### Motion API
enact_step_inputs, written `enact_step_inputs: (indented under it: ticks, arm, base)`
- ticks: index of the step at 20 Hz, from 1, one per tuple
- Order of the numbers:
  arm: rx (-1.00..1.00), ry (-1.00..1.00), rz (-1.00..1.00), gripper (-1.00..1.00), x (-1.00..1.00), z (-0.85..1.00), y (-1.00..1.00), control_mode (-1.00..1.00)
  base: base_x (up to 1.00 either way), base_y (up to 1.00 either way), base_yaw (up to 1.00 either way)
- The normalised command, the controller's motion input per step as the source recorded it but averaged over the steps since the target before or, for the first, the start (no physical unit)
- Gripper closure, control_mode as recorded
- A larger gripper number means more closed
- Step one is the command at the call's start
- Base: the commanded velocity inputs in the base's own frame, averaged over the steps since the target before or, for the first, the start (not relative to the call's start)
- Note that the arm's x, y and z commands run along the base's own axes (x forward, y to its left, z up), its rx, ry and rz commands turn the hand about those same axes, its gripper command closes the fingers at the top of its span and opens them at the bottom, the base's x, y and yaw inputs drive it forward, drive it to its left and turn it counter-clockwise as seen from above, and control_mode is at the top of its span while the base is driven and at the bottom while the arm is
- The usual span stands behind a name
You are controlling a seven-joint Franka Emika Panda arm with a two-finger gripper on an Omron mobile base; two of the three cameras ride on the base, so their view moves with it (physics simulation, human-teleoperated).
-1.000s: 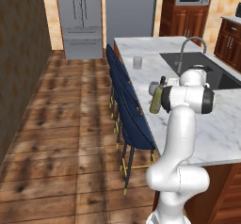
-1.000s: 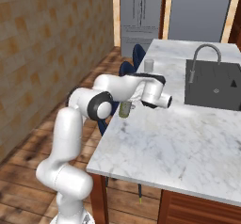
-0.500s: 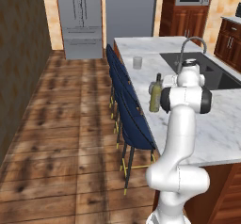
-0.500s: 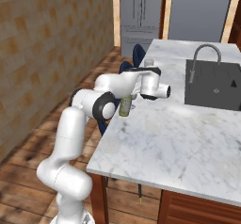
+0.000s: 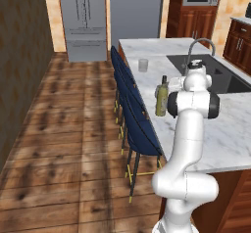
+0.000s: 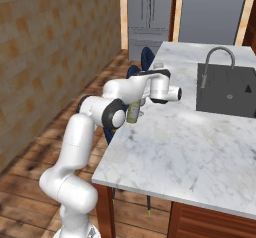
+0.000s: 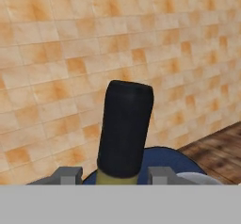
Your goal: There is a wine glass and glass cup on the dining counter. Place the wine bottle next to the wine glass and the juice bottle next to the glass cup.
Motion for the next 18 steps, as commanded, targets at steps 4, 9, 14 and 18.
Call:
enact_step_inputs:
  ticks: [4,9,14,18]
  arm:
    - [-0.04,0.0,0.0,1.0,-0.01,-0.03,0.0,-1.0]
    - [-0.05,0.0,0.0,1.0,-0.03,0.0,0.0,-1.0]
    - [-0.02,0.0,0.0,1.0,-0.1,0.0,-0.01,-1.0]
    - [0.0,-0.02,0.0,1.0,-0.07,0.0,-0.01,-1.0]
  base:
    - [0.0,0.0,0.0]
    - [0.0,0.0,0.0]
    - [0.0,0.0,0.0]
    - [0.0,0.0,0.0]
